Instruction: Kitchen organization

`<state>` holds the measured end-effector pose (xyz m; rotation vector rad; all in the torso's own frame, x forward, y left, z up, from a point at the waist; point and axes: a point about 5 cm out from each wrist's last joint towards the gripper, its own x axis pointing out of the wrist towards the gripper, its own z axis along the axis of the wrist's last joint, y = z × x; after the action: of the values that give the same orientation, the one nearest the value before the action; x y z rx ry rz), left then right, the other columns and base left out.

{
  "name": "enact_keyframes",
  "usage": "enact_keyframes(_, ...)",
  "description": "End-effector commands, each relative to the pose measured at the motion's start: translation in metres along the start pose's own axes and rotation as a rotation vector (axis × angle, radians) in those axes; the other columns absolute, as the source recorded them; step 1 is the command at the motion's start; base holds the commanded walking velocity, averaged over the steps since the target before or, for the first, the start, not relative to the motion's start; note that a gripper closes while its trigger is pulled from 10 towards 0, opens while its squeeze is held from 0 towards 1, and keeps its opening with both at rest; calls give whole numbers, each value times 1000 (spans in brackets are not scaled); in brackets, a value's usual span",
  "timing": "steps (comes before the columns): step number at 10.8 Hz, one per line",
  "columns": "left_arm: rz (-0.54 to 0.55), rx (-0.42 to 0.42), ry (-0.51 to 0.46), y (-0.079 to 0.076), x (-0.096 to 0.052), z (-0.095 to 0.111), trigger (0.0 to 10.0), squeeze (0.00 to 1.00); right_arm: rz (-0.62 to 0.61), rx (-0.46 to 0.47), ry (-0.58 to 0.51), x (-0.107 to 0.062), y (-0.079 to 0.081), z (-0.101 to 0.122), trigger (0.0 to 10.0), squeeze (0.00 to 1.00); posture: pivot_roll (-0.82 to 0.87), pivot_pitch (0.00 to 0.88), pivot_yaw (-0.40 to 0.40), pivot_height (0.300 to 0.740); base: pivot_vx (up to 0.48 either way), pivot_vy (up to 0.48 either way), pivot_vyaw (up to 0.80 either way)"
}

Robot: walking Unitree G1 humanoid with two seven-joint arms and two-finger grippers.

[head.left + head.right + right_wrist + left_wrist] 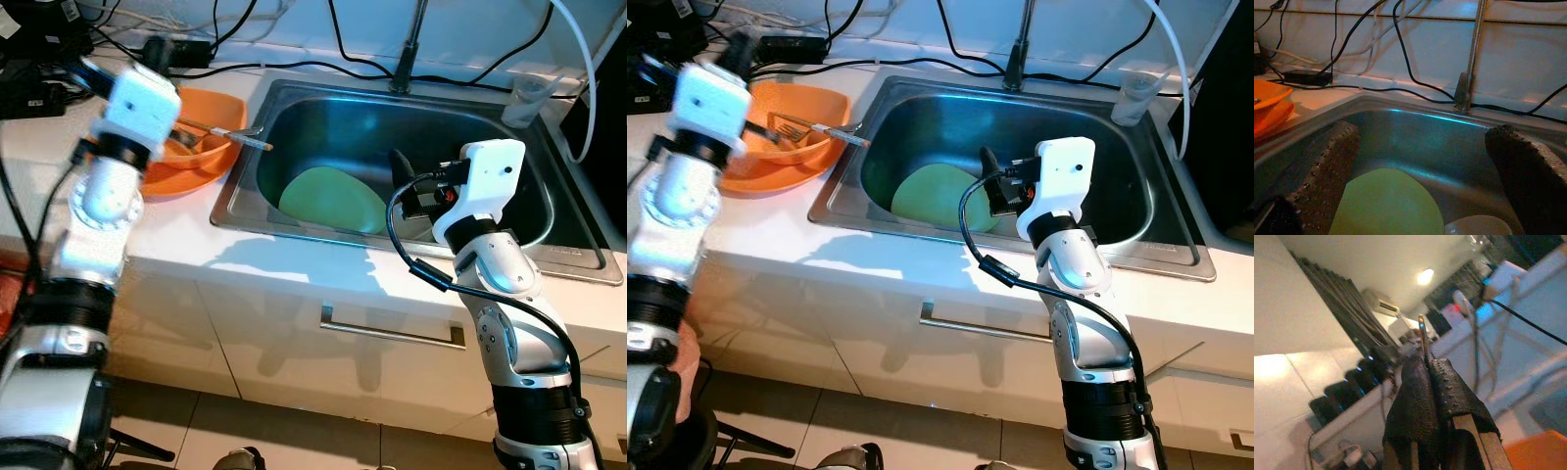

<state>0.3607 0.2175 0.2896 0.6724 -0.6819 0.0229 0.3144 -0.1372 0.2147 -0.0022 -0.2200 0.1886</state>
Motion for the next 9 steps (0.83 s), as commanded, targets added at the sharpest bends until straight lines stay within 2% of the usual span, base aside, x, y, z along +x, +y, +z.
enact_keyframes(1, 43, -8, -55, 15, 11, 15, 0, 0, -7, -2, -18, 2, -3, 4, 10000, 0, -54, 94, -31, 740, 0, 0, 0)
enact_keyframes(2, 113, -143, -38, 22, 15, 17, 0, 0, -5, 0, -19, 3, -3, 5, 10000, 0, -52, 93, -31, 740, 0, 0, 0)
enact_keyframes(3, 181, -325, 0, 25, 18, 14, 0, 0, -3, 3, -20, 4, -2, 5, 10000, 0, -51, 90, -32, 740, 0, 0, 0)
enact_keyframes(4, 202, -403, 14, 25, 20, 12, 0, 0, -2, 4, -21, 5, -1, 5, 10000, 0, -50, 88, -32, 740, 0, 0, 0)
enact_keyframes(5, 209, -611, 19, 21, 25, 13, 0, 0, 5, 31, -14, 6, -1, 4, 10000, 0, -51, 84, -32, 740, 0, 0, 0)
enact_keyframes(6, 201, -699, 8, 19, 28, 17, 0, 0, 9, 73, 1, 7, 0, 3, 10000, 0, -52, 81, -30, 740, 0, 0, 0)
enact_keyframes(7, 211, -776, 10, 18, 30, 18, 0, 0, 9, 130, 18, 7, 0, 1, 10000, 0, -51, 80, -29, 740, 0, 0, 0)
enact_keyframes(8, 241, -951, 24, 14, 33, 16, 0, 0, 23, 252, 66, 7, 3, -6, 10000, 0, -50, 80, -27, 740, 0, 0, 0)
enact_keyframes(9, 251, -1055, 22, 11, 35, 17, 0, 0, 45, 343, 105, 7, 8, -11, 10000, 0, -51, 79, -26, 740, 0, 0, 0)
